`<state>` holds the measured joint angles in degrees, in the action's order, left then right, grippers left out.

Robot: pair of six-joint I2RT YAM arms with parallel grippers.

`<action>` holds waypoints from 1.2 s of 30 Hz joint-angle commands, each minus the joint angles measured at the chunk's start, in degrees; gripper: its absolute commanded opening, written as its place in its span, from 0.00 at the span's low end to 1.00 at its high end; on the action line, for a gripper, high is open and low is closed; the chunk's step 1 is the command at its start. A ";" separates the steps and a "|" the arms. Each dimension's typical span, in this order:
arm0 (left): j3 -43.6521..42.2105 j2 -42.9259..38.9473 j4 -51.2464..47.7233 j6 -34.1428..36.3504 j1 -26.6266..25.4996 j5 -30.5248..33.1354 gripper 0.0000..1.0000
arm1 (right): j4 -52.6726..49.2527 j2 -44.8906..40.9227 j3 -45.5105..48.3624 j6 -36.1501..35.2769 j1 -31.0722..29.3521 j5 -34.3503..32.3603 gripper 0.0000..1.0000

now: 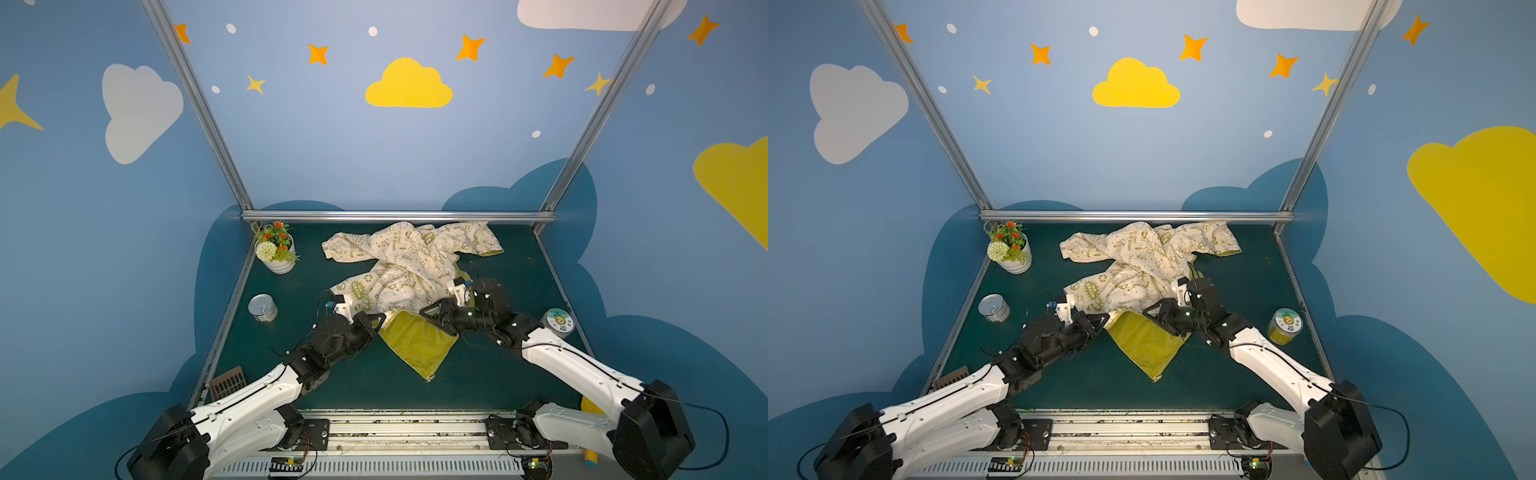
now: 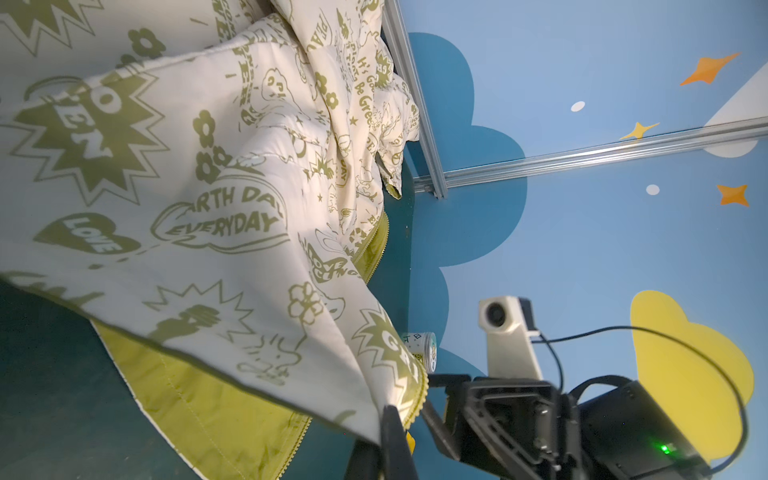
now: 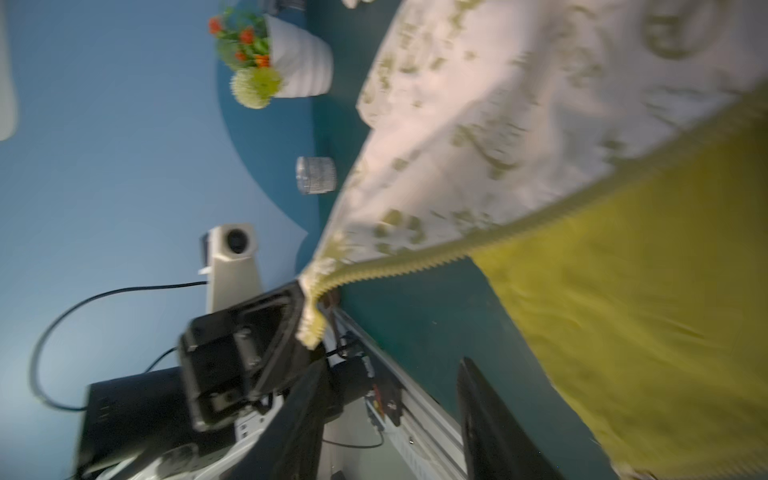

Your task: Zip up the jacket

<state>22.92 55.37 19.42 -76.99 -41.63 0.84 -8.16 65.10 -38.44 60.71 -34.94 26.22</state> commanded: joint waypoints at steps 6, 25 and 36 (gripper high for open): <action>1.34 0.66 -1.59 2.11 0.14 -0.40 0.03 | -2.54 1.01 11.46 6.26 0.79 -6.78 0.55; 1.93 -0.71 -4.20 3.16 0.15 1.36 0.03 | 10.72 10.33 14.27 4.11 10.13 2.10 0.26; 2.48 0.05 -4.67 4.04 0.06 1.54 0.03 | 10.45 13.00 12.75 1.67 11.58 4.05 0.00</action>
<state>23.29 55.20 15.40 -74.63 -41.63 2.15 2.59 79.07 -24.29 63.83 -23.59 29.87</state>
